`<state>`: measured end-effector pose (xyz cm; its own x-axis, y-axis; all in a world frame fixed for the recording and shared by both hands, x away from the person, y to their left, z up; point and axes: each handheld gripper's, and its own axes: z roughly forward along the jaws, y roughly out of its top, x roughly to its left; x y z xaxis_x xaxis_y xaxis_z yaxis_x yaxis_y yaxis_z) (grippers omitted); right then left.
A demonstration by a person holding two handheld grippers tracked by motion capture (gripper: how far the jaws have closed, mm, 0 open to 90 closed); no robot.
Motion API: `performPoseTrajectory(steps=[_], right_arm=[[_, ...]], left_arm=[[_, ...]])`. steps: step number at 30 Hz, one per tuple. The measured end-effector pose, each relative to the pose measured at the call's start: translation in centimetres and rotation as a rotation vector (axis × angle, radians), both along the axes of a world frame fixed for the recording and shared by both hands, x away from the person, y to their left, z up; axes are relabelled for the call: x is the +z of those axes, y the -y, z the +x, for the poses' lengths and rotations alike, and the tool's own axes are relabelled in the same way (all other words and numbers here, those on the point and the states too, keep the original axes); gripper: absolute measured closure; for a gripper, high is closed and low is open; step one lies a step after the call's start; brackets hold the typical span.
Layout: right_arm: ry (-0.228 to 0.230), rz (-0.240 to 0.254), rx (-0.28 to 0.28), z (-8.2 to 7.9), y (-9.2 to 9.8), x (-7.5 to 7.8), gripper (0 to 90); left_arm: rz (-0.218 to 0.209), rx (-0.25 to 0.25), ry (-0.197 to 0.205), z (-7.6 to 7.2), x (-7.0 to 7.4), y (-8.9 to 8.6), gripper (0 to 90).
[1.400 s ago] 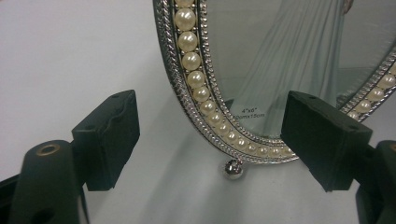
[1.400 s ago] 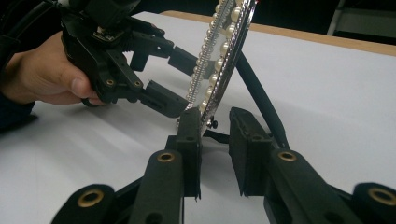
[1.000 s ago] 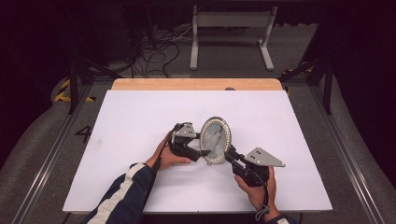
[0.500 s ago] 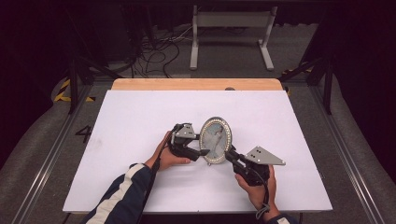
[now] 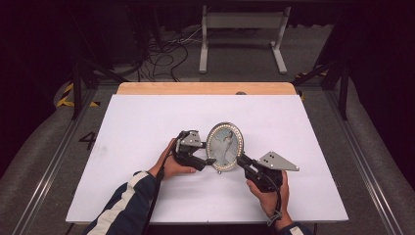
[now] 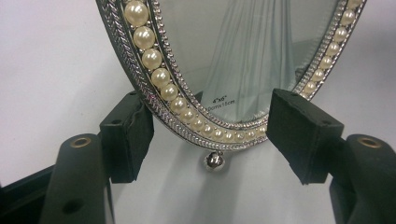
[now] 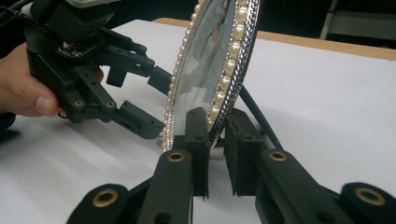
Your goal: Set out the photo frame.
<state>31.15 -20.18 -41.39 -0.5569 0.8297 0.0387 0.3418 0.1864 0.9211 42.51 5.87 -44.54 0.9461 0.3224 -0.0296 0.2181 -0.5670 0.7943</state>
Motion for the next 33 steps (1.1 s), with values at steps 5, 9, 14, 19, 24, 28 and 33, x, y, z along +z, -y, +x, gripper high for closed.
performPoseTrajectory(steps=[5, 9, 14, 19, 24, 28, 33], right_arm=[[0.004, -0.004, -0.004, 0.0, -0.2, 0.0, 80.3], [0.005, -0.009, -0.012, -0.1, -0.3, 0.0, 80.1], [0.021, -0.016, -0.020, -0.3, -0.4, -0.2, 79.8], [0.014, -0.028, -0.020, -0.4, -0.7, -0.5, 81.0], [0.026, -0.023, -0.025, -0.4, -0.8, -0.6, 81.4], [0.024, -0.018, -0.021, -0.2, -0.7, -0.6, 81.6], [0.011, -0.013, -0.026, 0.0, -0.6, -0.6, 81.5]], left_arm=[[0.004, 0.001, 0.004, 0.0, 0.0, 0.0, 32.8], [-0.029, 0.024, 0.011, 0.0, 0.1, 0.1, 30.0], [-0.086, 0.067, 0.000, 0.3, 0.3, -0.2, 24.6], [-0.093, 0.067, 0.012, 0.2, 0.4, -0.3, 33.4], [-0.096, 0.091, 0.006, 0.4, 0.4, -0.8, 48.3], [-0.085, 0.104, 0.013, 0.4, 0.5, -1.0, 52.3], [-0.084, 0.110, 0.010, 0.2, 0.5, -1.3, 57.4]])
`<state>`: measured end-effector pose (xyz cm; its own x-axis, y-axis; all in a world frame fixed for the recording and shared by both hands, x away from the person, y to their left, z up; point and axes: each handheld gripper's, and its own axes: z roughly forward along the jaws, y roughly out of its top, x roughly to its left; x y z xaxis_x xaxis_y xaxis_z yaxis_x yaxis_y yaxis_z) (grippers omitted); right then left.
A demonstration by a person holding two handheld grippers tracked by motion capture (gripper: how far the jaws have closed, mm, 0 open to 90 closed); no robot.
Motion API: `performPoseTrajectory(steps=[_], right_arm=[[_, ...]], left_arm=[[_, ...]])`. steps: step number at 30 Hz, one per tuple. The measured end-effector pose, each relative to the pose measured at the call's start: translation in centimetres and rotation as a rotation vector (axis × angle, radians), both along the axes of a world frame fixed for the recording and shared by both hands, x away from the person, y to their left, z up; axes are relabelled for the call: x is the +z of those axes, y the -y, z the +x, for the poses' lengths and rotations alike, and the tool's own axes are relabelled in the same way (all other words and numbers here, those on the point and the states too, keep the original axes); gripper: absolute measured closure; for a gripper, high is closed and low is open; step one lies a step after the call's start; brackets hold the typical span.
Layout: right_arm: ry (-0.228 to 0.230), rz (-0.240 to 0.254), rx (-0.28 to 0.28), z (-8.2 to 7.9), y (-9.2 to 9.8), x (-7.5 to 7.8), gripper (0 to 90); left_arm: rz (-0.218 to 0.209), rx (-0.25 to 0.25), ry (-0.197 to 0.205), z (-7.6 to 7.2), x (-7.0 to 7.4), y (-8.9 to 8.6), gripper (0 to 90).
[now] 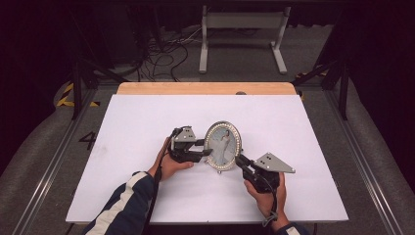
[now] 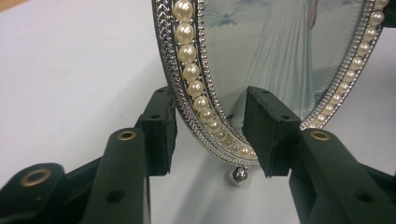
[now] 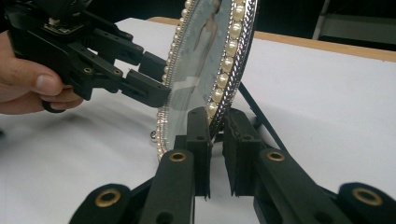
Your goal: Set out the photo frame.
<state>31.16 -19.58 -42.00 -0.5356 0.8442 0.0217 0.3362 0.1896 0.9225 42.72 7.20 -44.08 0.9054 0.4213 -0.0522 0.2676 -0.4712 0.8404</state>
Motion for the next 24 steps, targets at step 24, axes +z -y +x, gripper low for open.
performPoseTrajectory(steps=[24], right_arm=[[-0.021, 0.011, 0.009, 1.1, 0.3, 0.0, 82.6]], left_arm=[[0.041, -0.001, 0.054, -1.3, 0.2, -0.9, 53.9]])
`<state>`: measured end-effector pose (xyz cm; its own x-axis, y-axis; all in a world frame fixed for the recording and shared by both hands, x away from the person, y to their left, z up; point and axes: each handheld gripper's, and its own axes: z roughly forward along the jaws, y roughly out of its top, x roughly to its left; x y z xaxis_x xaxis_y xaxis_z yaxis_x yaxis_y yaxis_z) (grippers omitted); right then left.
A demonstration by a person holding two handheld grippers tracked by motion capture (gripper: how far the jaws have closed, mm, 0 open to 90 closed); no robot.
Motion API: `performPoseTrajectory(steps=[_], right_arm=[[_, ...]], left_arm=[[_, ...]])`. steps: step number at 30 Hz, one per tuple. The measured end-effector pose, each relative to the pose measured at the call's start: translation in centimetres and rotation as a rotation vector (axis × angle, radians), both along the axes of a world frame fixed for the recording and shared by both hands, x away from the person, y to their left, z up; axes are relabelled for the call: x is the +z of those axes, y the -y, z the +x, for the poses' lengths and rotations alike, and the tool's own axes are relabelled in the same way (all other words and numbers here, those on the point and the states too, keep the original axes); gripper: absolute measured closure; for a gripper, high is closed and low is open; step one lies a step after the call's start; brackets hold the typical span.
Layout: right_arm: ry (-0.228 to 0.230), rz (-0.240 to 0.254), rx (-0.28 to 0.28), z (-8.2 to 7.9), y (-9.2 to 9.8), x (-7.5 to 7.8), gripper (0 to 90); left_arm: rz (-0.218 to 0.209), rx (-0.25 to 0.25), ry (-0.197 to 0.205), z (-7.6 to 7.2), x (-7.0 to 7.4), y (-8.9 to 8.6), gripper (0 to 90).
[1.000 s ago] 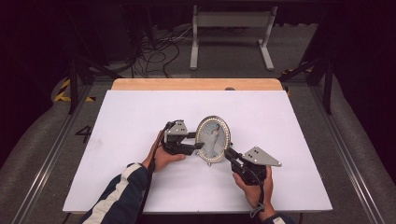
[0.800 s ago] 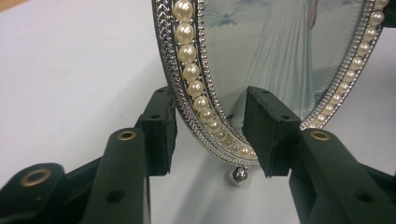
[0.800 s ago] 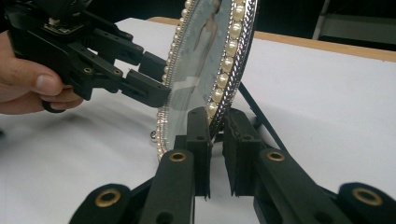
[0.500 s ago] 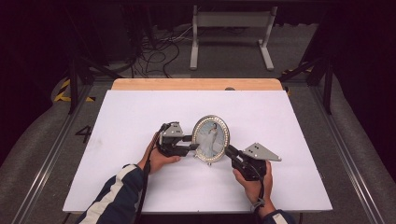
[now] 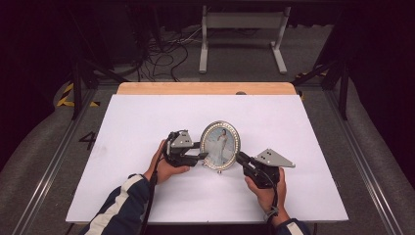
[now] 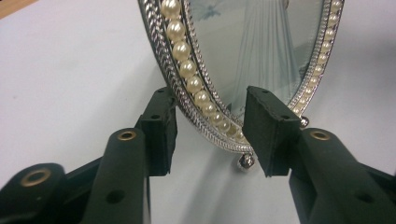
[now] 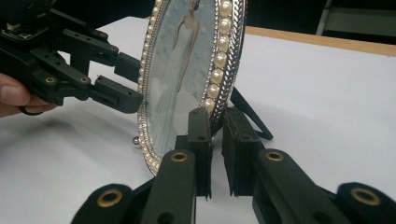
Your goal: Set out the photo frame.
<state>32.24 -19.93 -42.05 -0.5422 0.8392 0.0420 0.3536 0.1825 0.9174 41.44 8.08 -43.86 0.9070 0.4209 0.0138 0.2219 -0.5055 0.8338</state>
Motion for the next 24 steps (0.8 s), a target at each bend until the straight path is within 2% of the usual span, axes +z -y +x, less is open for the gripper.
performPoseTrajectory(steps=[6, 10, 11, 14, 24], right_arm=[[0.018, 0.001, -0.005, -0.31, -0.01, 0.26, 85.4], [0.012, -0.007, -0.008, -0.25, -0.09, 0.20, 85.1], [0.009, -0.008, -0.009, -0.27, -0.18, 0.19, 84.6], [0.012, -0.012, -0.010, -0.26, -0.22, 0.19, 84.3], [0.006, -0.012, -0.013, -0.01, -0.37, 0.00, 82.6]], left_arm=[[-0.050, 0.017, 0.018, 0.34, 0.33, -0.17, 52.8], [-0.040, 0.020, 0.030, 0.30, 0.35, -0.08, 55.2], [-0.043, 0.025, 0.031, 0.39, 0.34, -0.19, 58.7], [-0.037, 0.025, 0.031, 0.39, 0.37, -0.29, 61.8], [-0.034, 0.025, 0.036, 0.18, 0.50, -0.24, 62.5]])
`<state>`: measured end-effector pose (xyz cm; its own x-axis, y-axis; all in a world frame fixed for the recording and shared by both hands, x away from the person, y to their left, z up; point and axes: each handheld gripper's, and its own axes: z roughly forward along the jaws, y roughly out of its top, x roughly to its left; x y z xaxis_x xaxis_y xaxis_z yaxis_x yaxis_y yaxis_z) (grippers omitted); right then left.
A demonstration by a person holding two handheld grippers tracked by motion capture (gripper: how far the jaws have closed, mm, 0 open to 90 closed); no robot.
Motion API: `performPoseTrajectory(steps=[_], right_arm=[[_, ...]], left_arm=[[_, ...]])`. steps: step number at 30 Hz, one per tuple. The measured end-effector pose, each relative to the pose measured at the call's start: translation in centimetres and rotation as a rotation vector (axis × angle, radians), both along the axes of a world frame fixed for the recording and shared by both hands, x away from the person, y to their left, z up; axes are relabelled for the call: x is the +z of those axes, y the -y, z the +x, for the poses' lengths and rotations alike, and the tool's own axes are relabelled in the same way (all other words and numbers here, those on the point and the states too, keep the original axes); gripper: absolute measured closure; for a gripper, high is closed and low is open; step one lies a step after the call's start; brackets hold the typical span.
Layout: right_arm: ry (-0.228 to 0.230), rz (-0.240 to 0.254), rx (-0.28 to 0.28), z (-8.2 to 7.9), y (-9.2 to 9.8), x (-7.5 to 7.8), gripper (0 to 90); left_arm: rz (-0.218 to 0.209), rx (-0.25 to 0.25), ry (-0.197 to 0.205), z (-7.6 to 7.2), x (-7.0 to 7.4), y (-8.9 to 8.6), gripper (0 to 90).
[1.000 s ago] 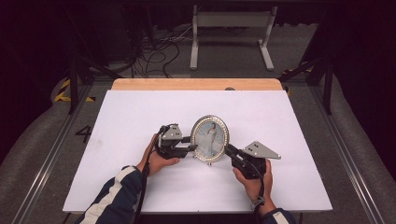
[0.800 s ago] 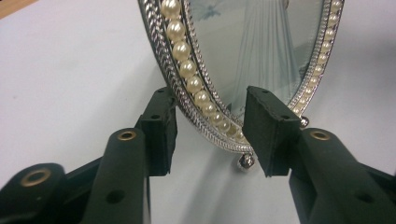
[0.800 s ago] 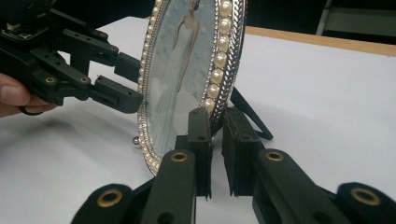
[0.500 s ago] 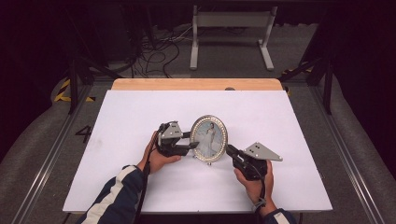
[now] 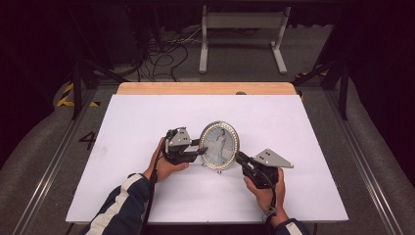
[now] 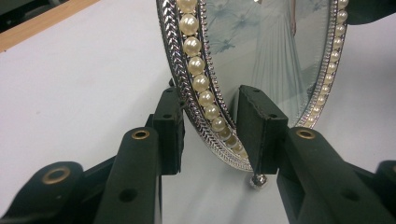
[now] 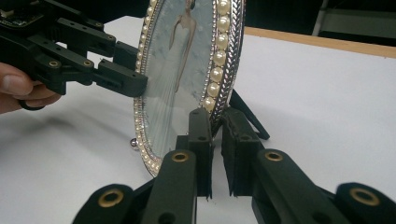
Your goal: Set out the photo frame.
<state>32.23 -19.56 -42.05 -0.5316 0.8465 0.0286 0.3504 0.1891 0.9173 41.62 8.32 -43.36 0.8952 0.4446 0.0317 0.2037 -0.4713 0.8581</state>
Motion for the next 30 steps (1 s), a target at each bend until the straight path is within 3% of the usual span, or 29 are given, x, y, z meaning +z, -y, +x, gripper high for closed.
performPoseTrajectory(steps=[10, 18, 30], right_arm=[[0.003, 0.010, -0.011, 0.3, 0.0, -0.1, 82.3], [0.006, 0.002, -0.015, 0.8, 0.0, -0.1, 81.6], [0.004, 0.004, -0.019, 1.4, 0.2, -0.2, 81.7]], left_arm=[[-0.004, 0.002, -0.019, -0.2, 0.1, -0.2, 62.9], [0.014, -0.011, -0.009, -0.4, 0.3, -0.2, 62.6], [-0.011, 0.010, -0.023, -1.1, 0.0, -0.2, 63.3]])
